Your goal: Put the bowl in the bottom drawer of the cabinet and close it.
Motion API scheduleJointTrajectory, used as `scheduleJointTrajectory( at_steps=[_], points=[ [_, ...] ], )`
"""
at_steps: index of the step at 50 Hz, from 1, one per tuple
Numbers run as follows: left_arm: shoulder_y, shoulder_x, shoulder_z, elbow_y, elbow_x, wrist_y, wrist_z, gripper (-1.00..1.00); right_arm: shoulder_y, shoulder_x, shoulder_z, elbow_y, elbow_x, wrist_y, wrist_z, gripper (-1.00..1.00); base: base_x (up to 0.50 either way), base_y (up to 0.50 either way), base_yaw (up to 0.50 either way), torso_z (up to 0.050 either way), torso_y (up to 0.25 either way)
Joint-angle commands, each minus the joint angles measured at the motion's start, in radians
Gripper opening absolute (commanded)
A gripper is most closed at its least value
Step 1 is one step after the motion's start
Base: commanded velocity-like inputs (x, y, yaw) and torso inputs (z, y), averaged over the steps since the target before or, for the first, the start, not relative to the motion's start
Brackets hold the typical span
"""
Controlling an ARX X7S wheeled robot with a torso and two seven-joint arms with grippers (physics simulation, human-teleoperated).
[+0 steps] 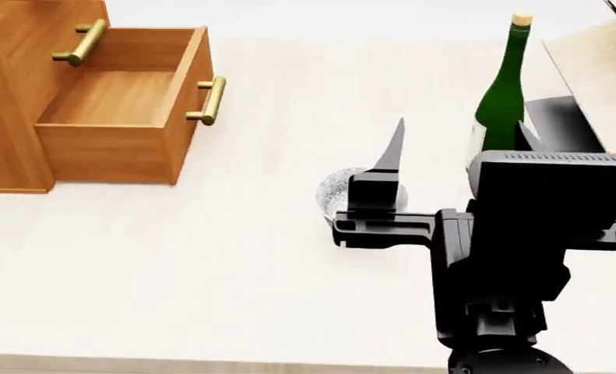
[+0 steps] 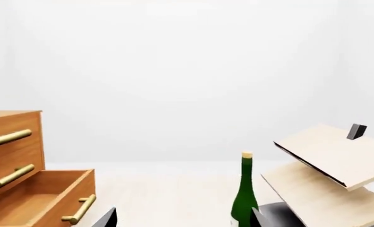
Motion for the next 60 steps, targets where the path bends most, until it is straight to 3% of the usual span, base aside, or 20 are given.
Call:
scheduleJointTrajectory(
  at_steps=[1, 60],
  points=[
    [0.003, -0.007, 0.012, -0.007, 0.007, 0.022, -0.009, 1.0, -0.007, 0.011, -0.016, 0.02, -0.005, -0.047, 0.005, 1.0, 0.0, 0.39, 0.0, 0.0, 0.0],
    [-0.005, -0.038, 0.041, -0.015, 0.001, 0.033, -0.053, 1.0, -0.013, 0.03, -0.026, 0.038, 0.039, -0.068, 0.042, 1.0, 0.0, 0.39, 0.0, 0.0, 0.0]
  ],
)
